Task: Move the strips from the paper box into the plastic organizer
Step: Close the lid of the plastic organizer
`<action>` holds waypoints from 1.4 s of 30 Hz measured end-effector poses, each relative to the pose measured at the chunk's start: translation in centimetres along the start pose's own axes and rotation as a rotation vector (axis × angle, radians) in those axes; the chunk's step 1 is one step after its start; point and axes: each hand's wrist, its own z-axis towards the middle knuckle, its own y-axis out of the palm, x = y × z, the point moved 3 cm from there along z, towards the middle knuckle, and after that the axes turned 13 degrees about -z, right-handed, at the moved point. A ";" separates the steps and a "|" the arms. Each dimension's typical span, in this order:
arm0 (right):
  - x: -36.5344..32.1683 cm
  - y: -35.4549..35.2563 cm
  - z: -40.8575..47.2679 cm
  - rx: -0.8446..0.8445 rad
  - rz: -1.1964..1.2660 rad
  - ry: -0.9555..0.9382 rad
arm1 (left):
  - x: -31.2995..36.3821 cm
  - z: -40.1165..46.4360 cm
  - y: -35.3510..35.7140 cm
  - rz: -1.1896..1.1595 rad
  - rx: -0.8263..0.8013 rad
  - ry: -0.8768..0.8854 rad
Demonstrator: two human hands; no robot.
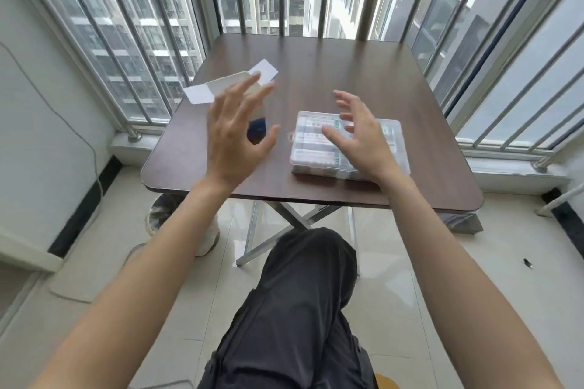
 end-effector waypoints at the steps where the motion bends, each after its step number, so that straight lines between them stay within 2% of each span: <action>1: -0.9 0.6 1.0 -0.027 0.045 0.017 | -0.8 0.2 -1.3 0.025 0.089 -0.086; 3: -2.9 2.2 3.1 -0.092 0.122 0.052 | -3.1 0.3 -3.4 -0.029 0.193 -0.377; 6: -4.4 5.1 5.5 -0.188 0.260 0.141 | -6.9 -0.4 -4.0 -0.323 0.150 -0.793; 8: -5.2 7.4 7.0 -0.225 0.342 0.212 | -9.1 -1.0 -4.0 -0.461 0.084 -0.961; 10: -5.8 9.3 7.9 -0.246 0.400 0.285 | -10.2 -1.2 -3.4 -0.570 0.034 -1.057; 13: -6.8 11.2 7.9 -0.224 0.431 0.292 | -10.8 -1.1 -2.7 -0.679 0.013 -0.989; 15: -8.1 12.1 7.4 -0.212 0.408 0.220 | -11.3 -1.1 -3.2 -0.641 -0.003 -0.873; 19: -11.9 13.7 5.8 -0.270 0.404 0.049 | -12.2 -2.1 -7.4 -0.411 -0.030 -0.644; 23: -17.1 14.8 4.0 -0.361 0.533 -0.018 | -11.4 -3.4 -14.7 -0.131 -0.021 -0.399; 26: -21.0 17.0 1.7 -0.459 0.624 -0.071 | -10.4 -5.6 -19.9 -0.020 0.043 -0.337; 30: -23.2 22.4 -0.6 -0.593 0.638 -0.075 | -11.7 -10.9 -23.6 0.041 0.063 -0.457; 34: -23.1 29.9 -3.0 -0.765 0.554 -0.061 | -14.3 -17.9 -25.4 0.192 0.042 -0.686; 38: -20.3 35.1 -3.9 -0.719 0.481 0.004 | -16.9 -22.6 -23.8 0.195 -0.027 -0.891; 42: -15.6 40.0 -3.5 -0.666 0.384 0.128 | -21.3 -25.8 -20.4 0.167 -0.056 -1.006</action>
